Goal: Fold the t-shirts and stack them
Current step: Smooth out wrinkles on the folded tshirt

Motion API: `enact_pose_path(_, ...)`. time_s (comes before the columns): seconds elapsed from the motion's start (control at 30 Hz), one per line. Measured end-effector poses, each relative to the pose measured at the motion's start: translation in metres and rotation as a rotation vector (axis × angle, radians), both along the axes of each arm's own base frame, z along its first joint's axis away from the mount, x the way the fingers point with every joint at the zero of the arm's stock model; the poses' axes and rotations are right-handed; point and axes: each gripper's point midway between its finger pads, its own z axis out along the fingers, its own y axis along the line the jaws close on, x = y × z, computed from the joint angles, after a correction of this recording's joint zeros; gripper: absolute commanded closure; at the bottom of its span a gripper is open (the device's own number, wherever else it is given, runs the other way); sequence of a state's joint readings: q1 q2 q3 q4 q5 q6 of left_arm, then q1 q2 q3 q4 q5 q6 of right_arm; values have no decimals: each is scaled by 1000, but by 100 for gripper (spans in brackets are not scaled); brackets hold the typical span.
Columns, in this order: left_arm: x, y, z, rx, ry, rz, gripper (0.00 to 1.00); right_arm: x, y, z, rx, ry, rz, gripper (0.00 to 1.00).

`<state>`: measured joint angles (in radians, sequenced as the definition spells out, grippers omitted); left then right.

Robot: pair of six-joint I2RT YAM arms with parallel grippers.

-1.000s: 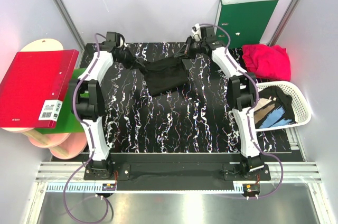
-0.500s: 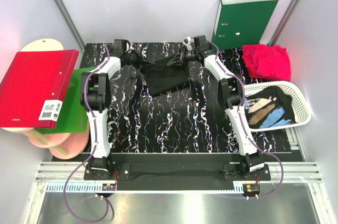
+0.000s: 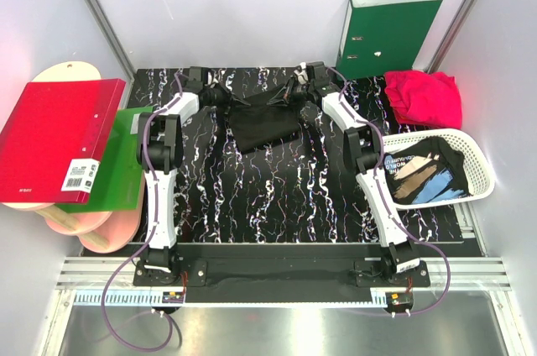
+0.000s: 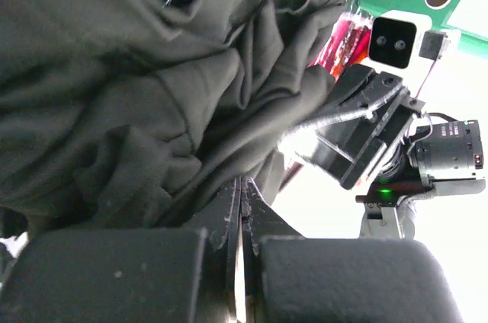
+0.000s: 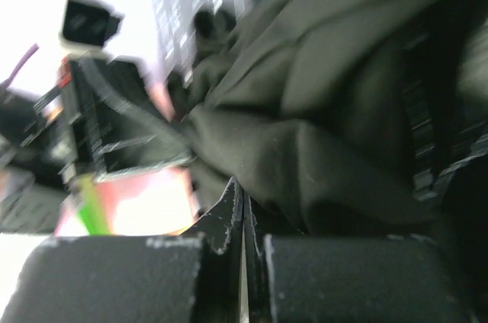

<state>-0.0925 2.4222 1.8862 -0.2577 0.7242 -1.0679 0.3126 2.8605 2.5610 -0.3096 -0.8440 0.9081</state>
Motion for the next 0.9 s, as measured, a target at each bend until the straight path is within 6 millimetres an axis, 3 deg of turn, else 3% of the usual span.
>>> enact_pose_path(0.23, 8, 15, -5, 137, -42, 14, 100, 36, -11, -21, -111, -100, -147, 97)
enact_pose_path(0.47, 4, 23, -12, 205, -36, -4, 100, 57, -16, -18, -151, -190, -215, 73)
enact_pose_path(0.57, 1, 24, -13, 218, -37, -16, 100, 61, -17, -12, -157, -224, -226, 47)
enact_pose_path(0.6, 1, 24, -12, 220, -37, -18, 99, 62, -17, -9, -159, -235, -225, 18)
enact_pose_path(0.63, 0, 24, -10, 221, -38, -20, 83, 62, -17, -5, -159, -242, -225, 0)
enact_pose_path(0.7, -2, 22, 0, 221, -50, -23, 60, 59, -19, 8, -163, -258, -220, 0)
enact_pose_path(0.73, -2, 21, 7, 224, -66, -30, 32, 57, -20, 20, -172, -277, -216, 0)
enact_pose_path(0.8, -2, 19, 28, 223, -108, -37, 1, 52, -27, 44, -195, -305, -219, 0)
enact_pose_path(0.9, -5, 15, 66, 219, -184, -41, 1, 43, -44, 101, -214, -383, -233, 0)
